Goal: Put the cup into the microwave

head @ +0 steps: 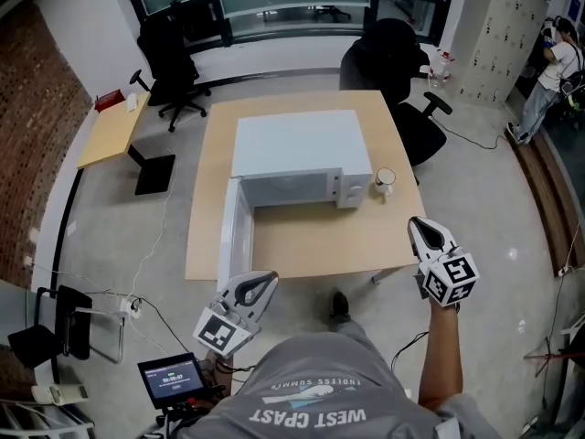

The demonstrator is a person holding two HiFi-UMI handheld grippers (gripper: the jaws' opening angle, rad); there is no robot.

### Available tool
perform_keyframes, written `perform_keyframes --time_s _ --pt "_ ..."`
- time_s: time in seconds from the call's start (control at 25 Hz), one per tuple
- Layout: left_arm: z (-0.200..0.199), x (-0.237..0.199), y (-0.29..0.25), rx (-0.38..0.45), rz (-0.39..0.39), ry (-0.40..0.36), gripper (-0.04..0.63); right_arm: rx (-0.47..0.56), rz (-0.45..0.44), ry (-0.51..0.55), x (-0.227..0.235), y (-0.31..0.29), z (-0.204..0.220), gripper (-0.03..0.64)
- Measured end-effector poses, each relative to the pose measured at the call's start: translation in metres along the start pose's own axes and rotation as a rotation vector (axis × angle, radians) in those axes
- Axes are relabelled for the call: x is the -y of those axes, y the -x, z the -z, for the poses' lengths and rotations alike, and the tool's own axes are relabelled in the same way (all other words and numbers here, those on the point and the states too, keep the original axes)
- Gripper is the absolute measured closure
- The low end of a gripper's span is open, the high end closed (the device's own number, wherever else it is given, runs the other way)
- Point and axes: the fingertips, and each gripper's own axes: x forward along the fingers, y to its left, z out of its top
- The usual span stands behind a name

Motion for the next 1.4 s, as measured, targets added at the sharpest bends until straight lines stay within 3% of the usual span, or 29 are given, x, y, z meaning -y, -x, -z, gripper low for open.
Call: perform_keyframes --time_s 0.4,0.48,0.52,0.96,1.32,1.4 --pt "0.021 -0.021 -0.049 -0.102 -0.062 0.063 0.574 -0.169 0.045 -0.056 0.106 -0.116 0.092 0.587" --pt "0.025 -0.026 -0.06 -0.122 -0.071 0.077 0.574 -0.223 0.053 -0.067 0.124 -0.138 0.118 0.489" --pt "0.028 -0.028 -0.065 -0.13 -0.075 0.085 0.574 -0.253 0.057 -0.069 0.132 -0.148 0.133 0.477" --pt "0.063 -0.048 -0.109 -0.226 -0.127 0.168 0.574 -0.525 0.096 -0.148 0.195 -0.233 0.295 0.469" --pt "0.071 -0.059 -0.123 -0.254 -0.165 0.205 0.574 -0.673 0.112 -0.106 0.2 -0.259 0.334 0.459" --pt "0.072 -0.058 -0.125 -0.255 -0.166 0.21 0.574 -0.661 0.13 -0.103 0.203 -0.261 0.336 0.536"
